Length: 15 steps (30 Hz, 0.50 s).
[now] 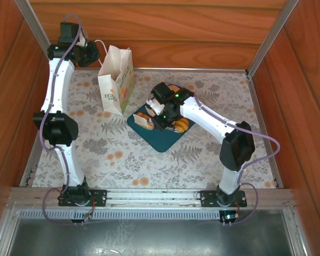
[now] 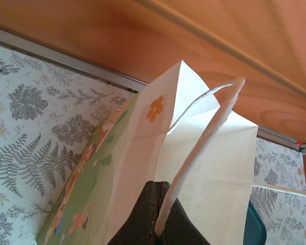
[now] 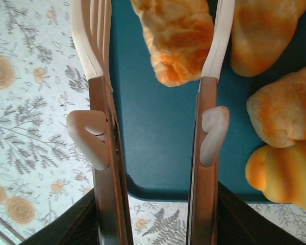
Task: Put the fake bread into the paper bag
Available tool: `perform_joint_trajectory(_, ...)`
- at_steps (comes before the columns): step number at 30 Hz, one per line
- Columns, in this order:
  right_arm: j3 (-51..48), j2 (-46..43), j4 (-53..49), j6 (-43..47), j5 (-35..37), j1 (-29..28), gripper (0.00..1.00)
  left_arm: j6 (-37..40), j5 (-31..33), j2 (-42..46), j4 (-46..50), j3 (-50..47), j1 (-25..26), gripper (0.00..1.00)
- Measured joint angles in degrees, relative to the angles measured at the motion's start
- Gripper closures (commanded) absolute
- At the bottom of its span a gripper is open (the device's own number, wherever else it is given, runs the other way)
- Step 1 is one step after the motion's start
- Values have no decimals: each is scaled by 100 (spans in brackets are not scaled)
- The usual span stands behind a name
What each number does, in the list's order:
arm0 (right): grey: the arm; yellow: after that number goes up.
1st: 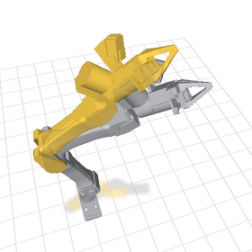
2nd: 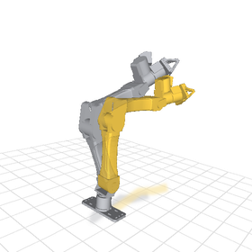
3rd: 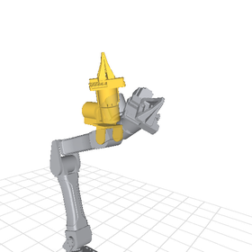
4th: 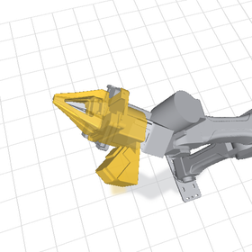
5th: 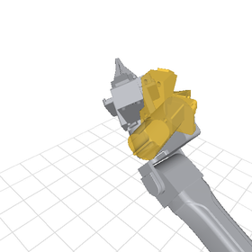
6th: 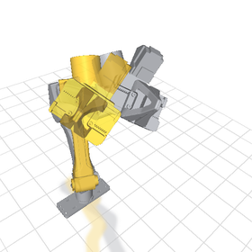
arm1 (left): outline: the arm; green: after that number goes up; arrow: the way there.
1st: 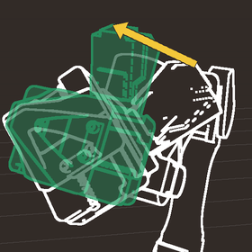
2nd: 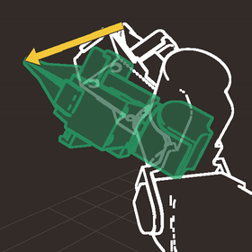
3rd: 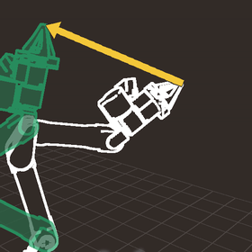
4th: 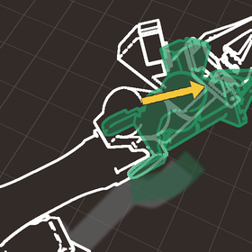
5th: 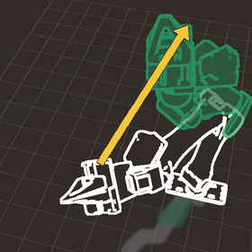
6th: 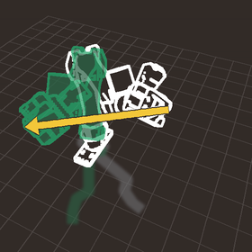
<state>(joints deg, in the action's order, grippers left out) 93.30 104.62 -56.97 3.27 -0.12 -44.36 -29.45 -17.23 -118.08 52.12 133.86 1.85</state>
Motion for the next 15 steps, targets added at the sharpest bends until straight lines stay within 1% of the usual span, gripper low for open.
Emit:
perform_joint_trajectory(5, 0, 90, -11, 109, 157, 0, 47, 0, -2, 0, 0, 0, -13, 100)
perform_joint_trajectory(15, 0, 251, -4, 166, 136, -31, 47, 0, -2, 0, 0, 0, -13, 100)
